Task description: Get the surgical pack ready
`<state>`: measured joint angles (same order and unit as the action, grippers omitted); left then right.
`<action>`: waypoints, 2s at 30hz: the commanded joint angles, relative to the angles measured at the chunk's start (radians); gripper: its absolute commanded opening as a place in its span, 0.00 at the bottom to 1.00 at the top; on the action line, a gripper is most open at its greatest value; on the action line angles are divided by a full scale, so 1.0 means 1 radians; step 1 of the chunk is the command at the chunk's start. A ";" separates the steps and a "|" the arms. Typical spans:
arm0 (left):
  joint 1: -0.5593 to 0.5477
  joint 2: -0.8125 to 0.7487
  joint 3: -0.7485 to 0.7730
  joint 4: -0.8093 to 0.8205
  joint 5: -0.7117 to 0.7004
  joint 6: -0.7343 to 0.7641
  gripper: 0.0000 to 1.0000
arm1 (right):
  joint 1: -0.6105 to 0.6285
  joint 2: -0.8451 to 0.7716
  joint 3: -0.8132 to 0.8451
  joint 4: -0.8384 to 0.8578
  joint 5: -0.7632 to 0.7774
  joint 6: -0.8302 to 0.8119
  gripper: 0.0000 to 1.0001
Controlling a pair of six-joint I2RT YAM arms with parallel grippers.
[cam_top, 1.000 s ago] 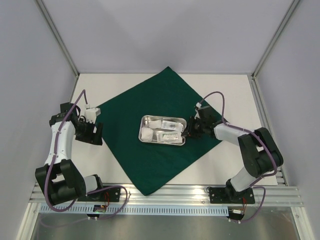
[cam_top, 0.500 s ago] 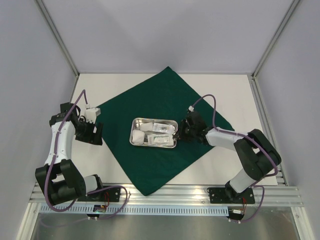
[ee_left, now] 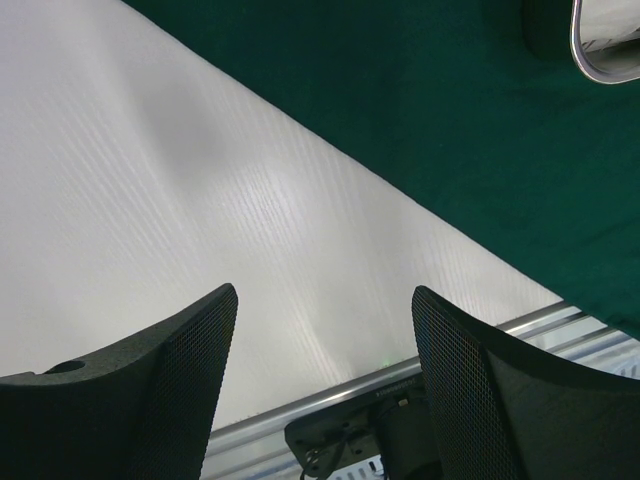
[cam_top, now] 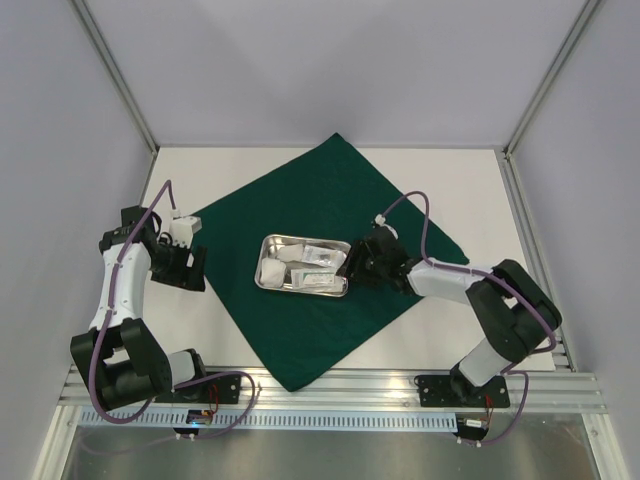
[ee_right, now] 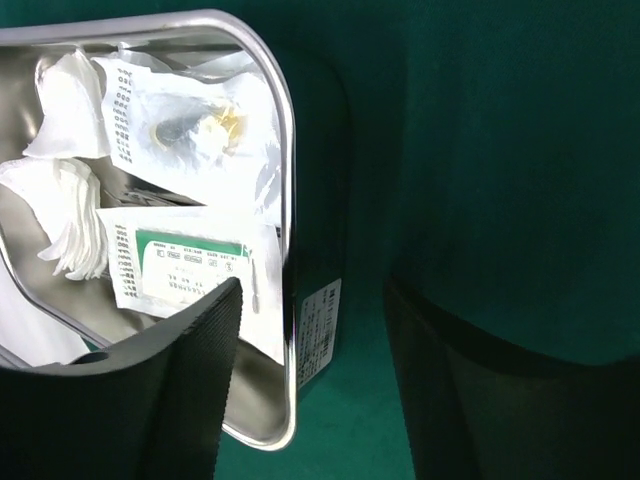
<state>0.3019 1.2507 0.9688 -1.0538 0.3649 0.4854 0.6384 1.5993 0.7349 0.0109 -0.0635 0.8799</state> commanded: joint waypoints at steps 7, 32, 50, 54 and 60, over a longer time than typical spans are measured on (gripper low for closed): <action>0.002 -0.045 0.001 0.005 -0.029 0.013 0.80 | 0.096 -0.298 0.079 -0.241 0.332 -0.190 1.00; 0.000 -0.508 -0.151 -0.199 -0.273 0.007 0.89 | 0.763 -0.880 -0.279 -0.132 0.206 -0.722 1.00; 0.002 -0.550 -0.147 -0.190 -0.353 -0.051 0.89 | 1.084 -0.026 -0.020 0.198 0.419 -0.943 0.87; 0.000 -0.551 -0.147 -0.190 -0.350 -0.048 0.89 | 1.055 0.045 0.009 0.204 0.393 -0.918 0.73; 0.000 -0.553 -0.148 -0.189 -0.346 -0.047 0.89 | 1.041 0.082 0.023 0.178 0.404 -0.906 0.34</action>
<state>0.3019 0.7078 0.8074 -1.2396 0.0242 0.4583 1.6829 1.6646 0.7341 0.1627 0.3244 -0.0380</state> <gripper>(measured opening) 0.892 0.370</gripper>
